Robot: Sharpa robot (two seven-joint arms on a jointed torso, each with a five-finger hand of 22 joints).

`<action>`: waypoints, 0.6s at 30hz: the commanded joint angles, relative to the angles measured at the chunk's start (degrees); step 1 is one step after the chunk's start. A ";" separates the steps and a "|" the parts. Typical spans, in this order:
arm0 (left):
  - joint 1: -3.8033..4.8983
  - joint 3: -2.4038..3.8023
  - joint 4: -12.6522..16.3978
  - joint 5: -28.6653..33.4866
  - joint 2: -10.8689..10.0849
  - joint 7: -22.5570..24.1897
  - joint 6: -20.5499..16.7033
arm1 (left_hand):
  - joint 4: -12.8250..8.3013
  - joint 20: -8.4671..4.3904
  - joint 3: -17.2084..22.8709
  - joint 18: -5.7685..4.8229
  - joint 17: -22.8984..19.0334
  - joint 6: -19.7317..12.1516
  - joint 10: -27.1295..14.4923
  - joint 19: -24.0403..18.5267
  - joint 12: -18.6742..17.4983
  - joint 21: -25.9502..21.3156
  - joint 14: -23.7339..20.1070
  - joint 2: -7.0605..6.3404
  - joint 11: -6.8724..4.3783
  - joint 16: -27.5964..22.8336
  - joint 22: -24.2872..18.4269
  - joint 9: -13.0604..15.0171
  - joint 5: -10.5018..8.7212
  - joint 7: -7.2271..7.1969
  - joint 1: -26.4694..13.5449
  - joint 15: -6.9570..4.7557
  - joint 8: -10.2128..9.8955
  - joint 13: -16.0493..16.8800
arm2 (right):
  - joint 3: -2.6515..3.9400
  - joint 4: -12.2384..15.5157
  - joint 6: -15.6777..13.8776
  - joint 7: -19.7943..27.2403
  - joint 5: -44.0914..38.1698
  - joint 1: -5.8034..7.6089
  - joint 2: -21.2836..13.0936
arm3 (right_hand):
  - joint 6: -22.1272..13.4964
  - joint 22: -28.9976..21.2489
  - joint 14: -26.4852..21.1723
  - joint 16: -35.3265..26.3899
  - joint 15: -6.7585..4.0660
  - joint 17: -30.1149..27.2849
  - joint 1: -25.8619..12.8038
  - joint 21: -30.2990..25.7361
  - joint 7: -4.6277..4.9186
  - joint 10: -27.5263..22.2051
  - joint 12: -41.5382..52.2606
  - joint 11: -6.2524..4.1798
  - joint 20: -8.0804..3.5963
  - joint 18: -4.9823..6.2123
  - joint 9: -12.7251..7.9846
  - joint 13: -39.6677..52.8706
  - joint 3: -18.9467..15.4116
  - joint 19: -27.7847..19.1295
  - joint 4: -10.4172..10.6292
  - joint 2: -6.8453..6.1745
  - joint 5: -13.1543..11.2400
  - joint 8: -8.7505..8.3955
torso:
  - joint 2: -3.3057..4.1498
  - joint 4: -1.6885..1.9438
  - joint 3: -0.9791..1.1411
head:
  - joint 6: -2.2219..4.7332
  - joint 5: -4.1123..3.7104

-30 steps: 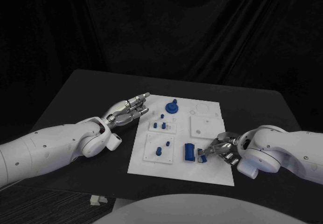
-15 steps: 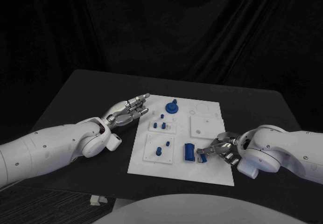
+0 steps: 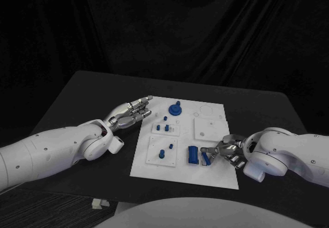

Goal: Assemble the parts on the task board

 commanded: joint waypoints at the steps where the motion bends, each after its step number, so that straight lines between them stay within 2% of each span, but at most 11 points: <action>1: -0.11 0.05 0.08 0.32 0.09 0.52 0.63 | -0.15 0.15 0.34 0.33 -0.05 0.04 0.21 0.11 0.13 0.34 -0.02 0.09 0.38 -0.21 0.05 0.07 0.20 0.27 0.42 -0.21 0.18 0.07 | 0.01 0.14 1.44 -0.84 -1.35 0.06 -0.09 | 0.11 11.46 3.70 0.05 -0.45 1.94 -0.01 -0.10 -0.47 5.96 0.15 -0.49 -0.46 0.51 0.73 15.09 -0.31 1.61 0.21 0.44 0.26 0.67 | -0.01 0.02 0.00 | -0.01 0.03; 3: -0.12 0.05 0.07 0.32 0.09 0.49 0.64 | -0.15 0.15 0.34 0.33 -0.05 0.04 0.21 0.11 0.13 0.34 -0.02 0.09 0.38 -0.21 0.05 0.07 0.20 0.27 0.42 -0.21 0.18 0.07 | 0.01 0.14 1.53 -0.81 -1.40 0.06 -0.09 | -0.17 11.46 3.69 0.03 -0.65 1.90 0.39 -0.10 -0.70 5.96 0.15 -0.72 -0.64 0.50 2.30 15.09 -0.88 1.62 0.55 0.69 0.36 2.03 | 0.02 0.02 0.00 | -0.01 0.03; 5: -0.13 0.05 0.06 0.32 0.10 0.46 0.67 | -0.15 0.15 0.34 0.33 -0.05 0.04 0.21 0.11 0.13 0.34 -0.02 0.09 0.38 -0.21 0.05 0.07 0.20 0.27 0.42 -0.21 0.18 0.07 | 0.01 0.14 1.57 -0.75 -1.43 0.06 -0.09 | -0.17 11.46 3.69 0.03 -0.65 1.90 0.39 -0.10 -0.70 5.96 0.15 -0.72 -0.64 0.50 2.30 15.09 -0.88 1.62 0.55 0.69 0.36 2.03 | 0.03 0.01 0.00 | -0.01 0.04; 6: -0.14 0.05 0.06 0.32 0.11 0.45 0.68 | -0.15 0.15 0.34 0.33 -0.05 0.04 0.21 0.11 0.13 0.34 -0.02 0.09 0.38 -0.21 0.05 0.07 0.20 0.27 0.42 -0.21 0.18 0.07 | 0.01 0.14 1.56 -0.71 -1.44 0.06 -0.09 | -0.61 11.45 3.70 0.03 -0.76 1.93 0.66 -0.13 -0.84 5.96 0.15 -0.83 -0.77 0.51 3.53 15.09 -1.33 1.62 0.83 0.92 0.41 3.00 | 0.04 0.01 0.00 | -0.01 0.01; 18: -0.23 0.05 0.05 0.32 0.13 0.32 0.80 | -0.20 0.16 0.40 0.33 -0.05 0.11 0.26 0.14 0.15 0.36 -0.02 0.10 0.50 -0.21 0.07 0.07 0.21 0.41 0.44 -0.21 0.19 0.08 | 0.01 0.31 0.44 0.47 -1.48 0.06 -0.11 | -1.12 11.49 3.70 0.00 -0.87 1.87 1.15 -0.03 -0.99 5.96 0.15 -0.97 -0.89 0.48 4.99 15.09 -1.73 1.67 1.06 1.45 0.72 4.14 | 0.07 -0.02 0.03 | -0.01 0.06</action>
